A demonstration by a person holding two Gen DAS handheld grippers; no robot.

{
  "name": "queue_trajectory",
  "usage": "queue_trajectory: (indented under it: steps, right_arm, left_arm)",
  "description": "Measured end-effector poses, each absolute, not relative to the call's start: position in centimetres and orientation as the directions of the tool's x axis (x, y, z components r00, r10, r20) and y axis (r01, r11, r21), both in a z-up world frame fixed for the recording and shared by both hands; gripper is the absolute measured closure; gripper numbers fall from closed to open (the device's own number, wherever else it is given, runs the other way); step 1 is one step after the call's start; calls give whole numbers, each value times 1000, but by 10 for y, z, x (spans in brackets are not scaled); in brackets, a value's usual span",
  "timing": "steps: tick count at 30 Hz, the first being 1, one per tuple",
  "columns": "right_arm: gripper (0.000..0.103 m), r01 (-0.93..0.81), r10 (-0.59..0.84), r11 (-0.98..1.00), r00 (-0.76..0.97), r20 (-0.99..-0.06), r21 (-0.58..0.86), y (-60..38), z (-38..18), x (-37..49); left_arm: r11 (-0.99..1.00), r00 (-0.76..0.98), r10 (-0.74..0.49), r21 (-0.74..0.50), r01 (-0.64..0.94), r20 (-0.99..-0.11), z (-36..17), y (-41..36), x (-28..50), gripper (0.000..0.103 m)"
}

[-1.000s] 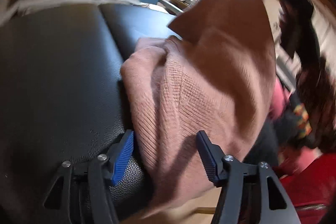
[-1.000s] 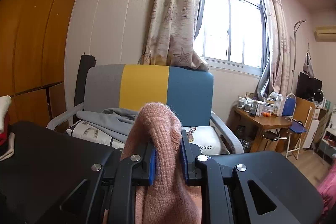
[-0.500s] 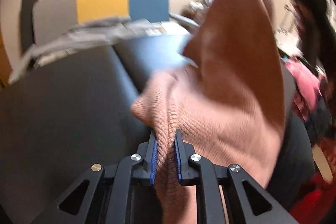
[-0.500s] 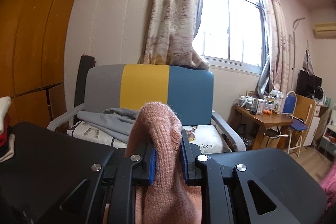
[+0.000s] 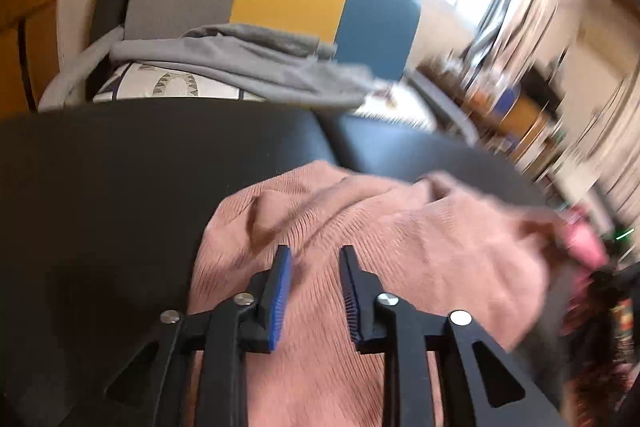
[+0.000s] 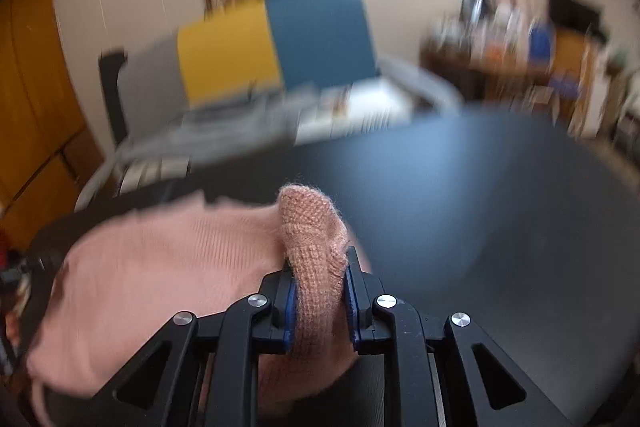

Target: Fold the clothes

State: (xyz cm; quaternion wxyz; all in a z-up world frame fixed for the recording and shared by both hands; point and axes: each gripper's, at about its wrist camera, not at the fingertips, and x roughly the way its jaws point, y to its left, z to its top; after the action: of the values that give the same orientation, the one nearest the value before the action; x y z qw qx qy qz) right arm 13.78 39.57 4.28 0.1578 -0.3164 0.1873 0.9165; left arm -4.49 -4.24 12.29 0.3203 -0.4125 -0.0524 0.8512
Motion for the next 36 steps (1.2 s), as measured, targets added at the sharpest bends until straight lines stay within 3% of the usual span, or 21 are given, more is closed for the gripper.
queue_trajectory:
  steps: [2,4,6,8,12,17,19,20,21,22,24,29,32,36]
  right_arm:
    - [72,-364,62,-876,-736,-674,317,402,23,144]
    - [64,-346,54,-873,-771,-635,345,409,31,151]
    - [33,-334,94,-877,-824,-559,345,415,51,158]
    - [23,-292,88,-894,-857,-507,340,417,69,145]
    - [22,-212,56,-961,-776,-628,176,400,57,90]
    - [22,-57,98,-995,-592,-800,-80,374,20,30]
    - [22,-38,135,-990,-546,-827,-136,372,0,33]
    - [27,-57,126,-992,-550,-826,-113,374,-4,37]
    - [47,-75,117,-993,-554,-824,-90,377,-8,41]
    - [59,-95,102,-994,-557,-824,-59,380,-11,46]
    - [77,-116,101,-992,-578,-810,-41,377,-13,55]
    - [88,-177,272,-962,-682,-679,-207,343,13,89]
    - [92,-248,365,-928,-759,-540,-279,328,47,115]
    - [96,-316,419,-901,-812,-407,-297,319,83,136]
  left_arm:
    - [-776,-451,603,-354,-521,-658,125,-57,-30,72]
    - [-764,-440,601,-316,-563,-667,127,-61,-20,69]
    - [-763,-427,569,-257,-593,-703,127,-56,-17,60]
    - [-766,-410,520,-196,-612,-749,117,-43,-21,53]
    - [-781,-388,414,-103,-616,-823,90,-23,-29,45]
    - [-738,-320,409,-103,-667,-854,65,-16,-23,45]
    - [-735,-334,405,-85,-673,-851,62,-16,-18,47]
    - [-742,-341,407,-89,-665,-847,62,-17,-17,49]
    - [-751,-349,407,-93,-654,-844,62,-18,-17,62]
    - [-761,-359,405,-93,-642,-841,63,-19,-17,82]
    - [-774,-378,401,-88,-627,-834,66,-21,-15,85]
    - [-807,-543,372,27,-590,-753,99,-24,8,88]
    - [-841,-656,370,63,-538,-657,133,-33,25,94]
    - [-862,-766,406,69,-502,-499,185,-46,53,95]
